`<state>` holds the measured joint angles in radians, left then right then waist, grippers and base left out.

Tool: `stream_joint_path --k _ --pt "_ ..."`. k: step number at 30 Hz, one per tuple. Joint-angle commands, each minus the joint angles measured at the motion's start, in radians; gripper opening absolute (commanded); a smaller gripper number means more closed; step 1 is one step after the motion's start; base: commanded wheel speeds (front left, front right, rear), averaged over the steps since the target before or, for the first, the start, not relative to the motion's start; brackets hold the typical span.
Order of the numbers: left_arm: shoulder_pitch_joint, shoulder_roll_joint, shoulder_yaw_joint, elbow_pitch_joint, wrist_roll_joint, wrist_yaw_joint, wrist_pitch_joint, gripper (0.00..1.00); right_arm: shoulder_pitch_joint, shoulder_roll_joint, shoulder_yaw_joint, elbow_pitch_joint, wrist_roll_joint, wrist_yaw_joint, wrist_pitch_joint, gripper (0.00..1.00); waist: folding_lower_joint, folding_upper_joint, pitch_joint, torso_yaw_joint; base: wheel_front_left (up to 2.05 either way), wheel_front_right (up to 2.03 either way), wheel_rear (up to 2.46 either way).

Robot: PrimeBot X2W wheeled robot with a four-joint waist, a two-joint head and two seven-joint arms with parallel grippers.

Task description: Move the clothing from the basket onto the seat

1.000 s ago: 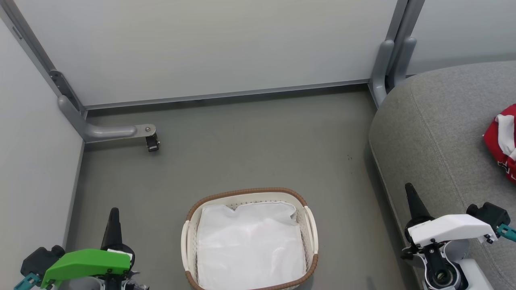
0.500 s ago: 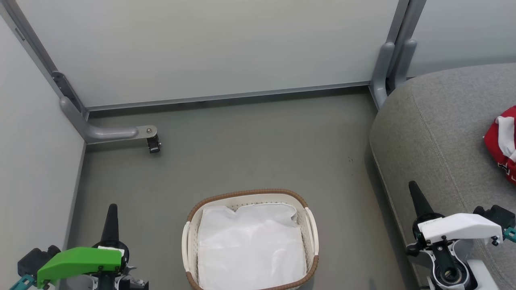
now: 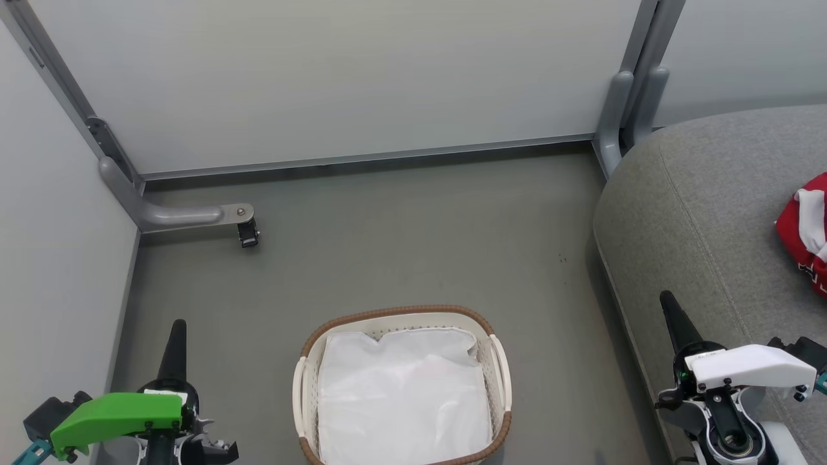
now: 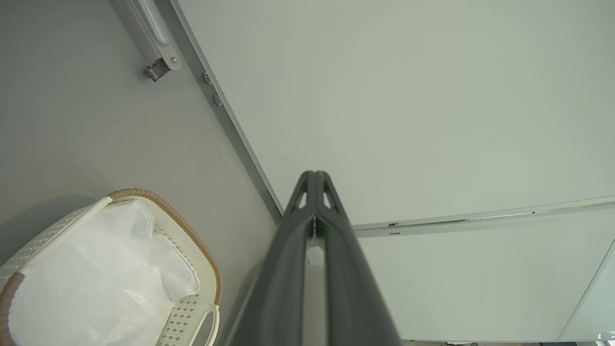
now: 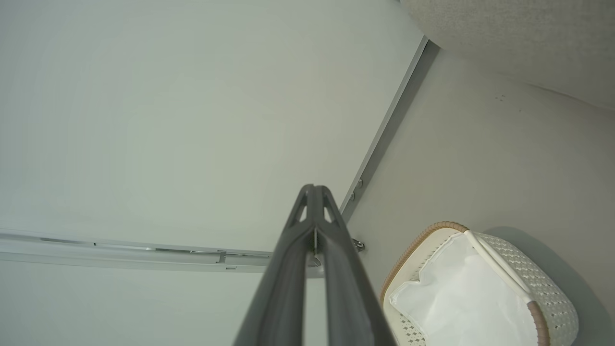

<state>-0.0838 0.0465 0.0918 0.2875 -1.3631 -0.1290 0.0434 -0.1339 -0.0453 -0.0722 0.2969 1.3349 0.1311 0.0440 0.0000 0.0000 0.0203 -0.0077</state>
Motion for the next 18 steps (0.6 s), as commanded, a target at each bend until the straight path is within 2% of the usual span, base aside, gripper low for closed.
stream_joint_path --k 1,18 --pt "-0.023 0.006 0.004 -0.012 -0.020 -0.002 0.007 0.00 0.007 -0.006 -0.006 -0.013 0.024 0.000 0.006 0.00 0.0000 0.0000 -0.001 0.000 0.00 0.00 0.00" --pt "-0.027 0.006 0.016 -0.029 -0.140 -0.003 0.042 0.00 0.022 -0.007 -0.026 -0.035 0.157 -0.001 0.042 0.00 0.0000 0.0000 -0.009 0.004 0.00 0.00 0.00"
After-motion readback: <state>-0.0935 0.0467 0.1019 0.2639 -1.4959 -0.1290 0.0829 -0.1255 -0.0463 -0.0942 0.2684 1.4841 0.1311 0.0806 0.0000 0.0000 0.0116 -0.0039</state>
